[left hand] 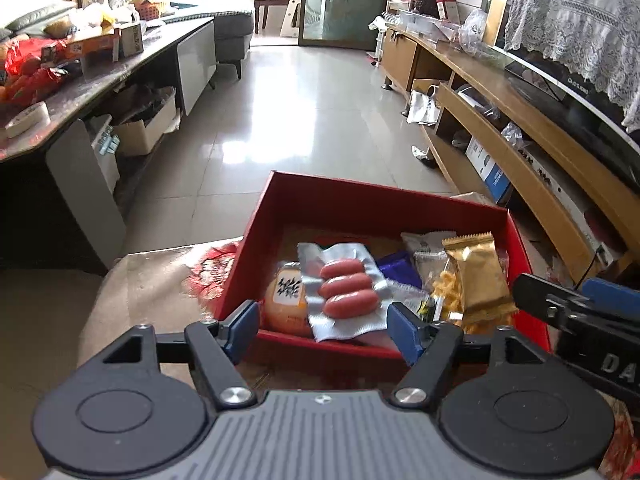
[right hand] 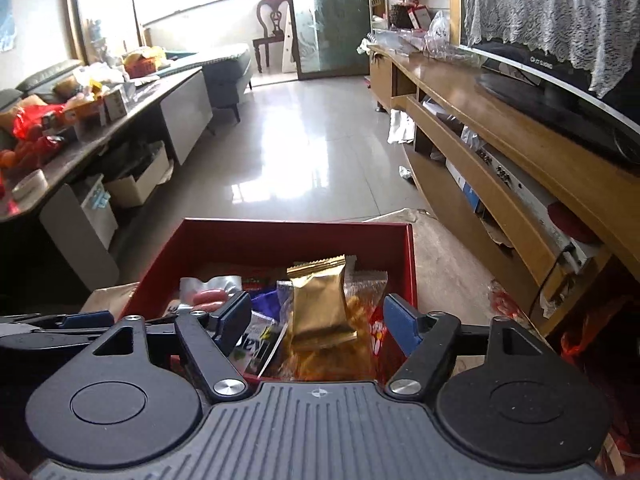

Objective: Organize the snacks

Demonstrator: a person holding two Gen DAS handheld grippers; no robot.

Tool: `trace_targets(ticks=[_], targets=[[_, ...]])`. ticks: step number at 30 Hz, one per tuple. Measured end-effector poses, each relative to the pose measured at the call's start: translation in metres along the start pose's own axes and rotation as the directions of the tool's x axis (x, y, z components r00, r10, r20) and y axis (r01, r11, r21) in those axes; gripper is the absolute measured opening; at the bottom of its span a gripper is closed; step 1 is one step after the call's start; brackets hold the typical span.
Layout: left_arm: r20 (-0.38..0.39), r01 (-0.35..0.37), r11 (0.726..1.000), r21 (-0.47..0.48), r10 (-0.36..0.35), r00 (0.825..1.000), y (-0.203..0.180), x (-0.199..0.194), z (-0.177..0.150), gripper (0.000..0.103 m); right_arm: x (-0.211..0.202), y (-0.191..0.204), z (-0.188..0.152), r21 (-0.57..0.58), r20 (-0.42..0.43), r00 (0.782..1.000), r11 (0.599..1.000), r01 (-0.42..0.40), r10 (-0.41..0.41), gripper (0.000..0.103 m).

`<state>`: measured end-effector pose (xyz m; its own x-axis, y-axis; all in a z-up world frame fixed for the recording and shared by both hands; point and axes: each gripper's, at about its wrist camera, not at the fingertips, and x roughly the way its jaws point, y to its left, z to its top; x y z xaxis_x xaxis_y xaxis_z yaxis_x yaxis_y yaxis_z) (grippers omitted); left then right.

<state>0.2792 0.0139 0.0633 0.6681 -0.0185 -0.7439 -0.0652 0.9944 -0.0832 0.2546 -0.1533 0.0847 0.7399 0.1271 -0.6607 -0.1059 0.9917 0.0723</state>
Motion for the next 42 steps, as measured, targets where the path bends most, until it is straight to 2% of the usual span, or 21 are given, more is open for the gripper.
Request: trace_targets(ticks=[8,12,20,33,37,42], targets=[[-0.003,0.009,1.0,0.003,-0.009,1.0,0.001,-0.022,-0.027,0.084,-0.022,0.003,-0.026,-0.001,-0.01,1.0,1.0,0.004,-0.004,0.082],[-0.007,0.012,1.0,0.002,-0.012,1.0,0.0,-0.03,-0.04,0.087,-0.027,0.0,-0.04,0.013,-0.036,0.999,1.0,0.01,-0.009,0.082],[-0.022,0.016,1.0,0.003,-0.016,1.0,-0.001,-0.04,-0.062,0.092,-0.043,-0.003,-0.057,0.032,-0.034,0.999,0.999,0.013,-0.012,0.084],[-0.042,0.013,1.0,-0.008,-0.013,0.999,0.004,-0.052,-0.094,0.097,-0.054,-0.006,-0.089,0.038,-0.096,0.994,0.998,0.047,-0.044,0.085],[-0.022,-0.004,1.0,0.01,0.004,1.0,0.003,-0.058,-0.102,0.103,-0.057,-0.007,-0.098,0.04,-0.11,0.993,0.998,0.055,-0.051,0.085],[0.015,-0.021,0.998,0.059,0.02,1.0,-0.003,-0.067,-0.11,0.103,-0.064,-0.01,-0.105,0.041,-0.111,0.993,0.998,0.052,-0.047,0.086]])
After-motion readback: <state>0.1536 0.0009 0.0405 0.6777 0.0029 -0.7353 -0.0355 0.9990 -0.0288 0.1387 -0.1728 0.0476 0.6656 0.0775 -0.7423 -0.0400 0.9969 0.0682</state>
